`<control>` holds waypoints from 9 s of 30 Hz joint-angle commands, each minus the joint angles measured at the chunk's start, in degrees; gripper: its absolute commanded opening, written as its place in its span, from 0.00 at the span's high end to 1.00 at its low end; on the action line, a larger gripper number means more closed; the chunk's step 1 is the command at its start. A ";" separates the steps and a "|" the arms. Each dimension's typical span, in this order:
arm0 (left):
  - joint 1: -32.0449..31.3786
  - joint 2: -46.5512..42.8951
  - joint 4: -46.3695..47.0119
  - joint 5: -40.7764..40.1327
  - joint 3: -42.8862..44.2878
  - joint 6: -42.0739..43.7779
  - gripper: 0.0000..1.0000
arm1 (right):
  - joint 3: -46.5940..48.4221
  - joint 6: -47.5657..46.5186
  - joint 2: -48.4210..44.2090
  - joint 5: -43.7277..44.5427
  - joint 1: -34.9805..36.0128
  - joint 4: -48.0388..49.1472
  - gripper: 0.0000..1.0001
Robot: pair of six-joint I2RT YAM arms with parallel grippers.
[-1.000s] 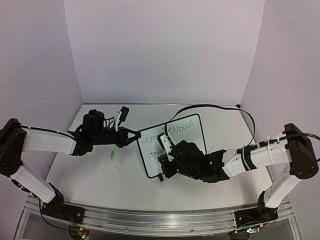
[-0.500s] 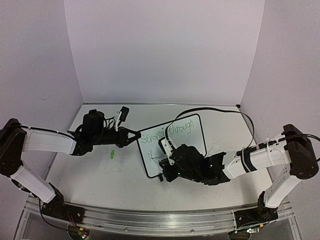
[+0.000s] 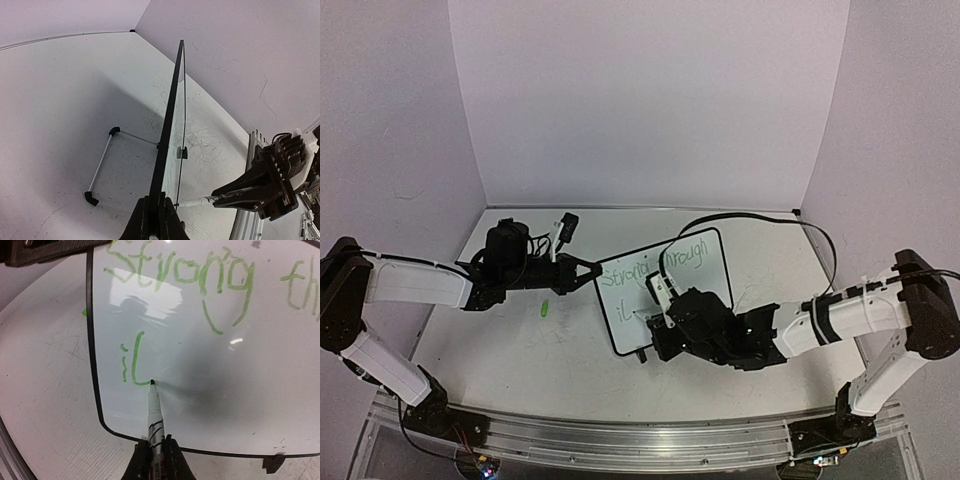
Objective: Write a sentence on the whiteboard
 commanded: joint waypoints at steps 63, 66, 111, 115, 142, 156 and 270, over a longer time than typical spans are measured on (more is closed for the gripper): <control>0.28 1.20 -7.88 -5.12 0.61 4.68 1.00 | -8.87 -15.69 -15.88 -4.30 -2.35 8.46 1.00; 0.27 1.05 -7.88 -5.91 0.22 4.82 1.00 | -7.77 -17.53 -12.25 -6.82 -2.31 8.62 1.00; 0.21 -1.18 -7.88 -7.31 -0.89 3.90 1.00 | -5.70 -14.19 -2.71 0.74 -3.21 13.51 1.00; 0.20 -0.98 -7.87 -7.18 -0.86 3.71 1.00 | -5.43 -13.89 -2.16 0.66 -3.48 13.31 1.00; 0.21 -1.05 -7.88 -7.06 -0.82 3.89 1.00 | -4.53 -14.06 -0.58 -1.64 -3.64 13.06 1.00; 0.21 -0.95 -7.88 -7.15 -0.68 3.80 1.00 | -6.04 -12.93 -1.11 -3.54 -3.65 12.02 1.00; 0.21 0.08 -7.97 -6.80 -0.15 4.06 1.00 | -9.90 -10.72 -3.49 -3.52 -5.88 10.30 1.00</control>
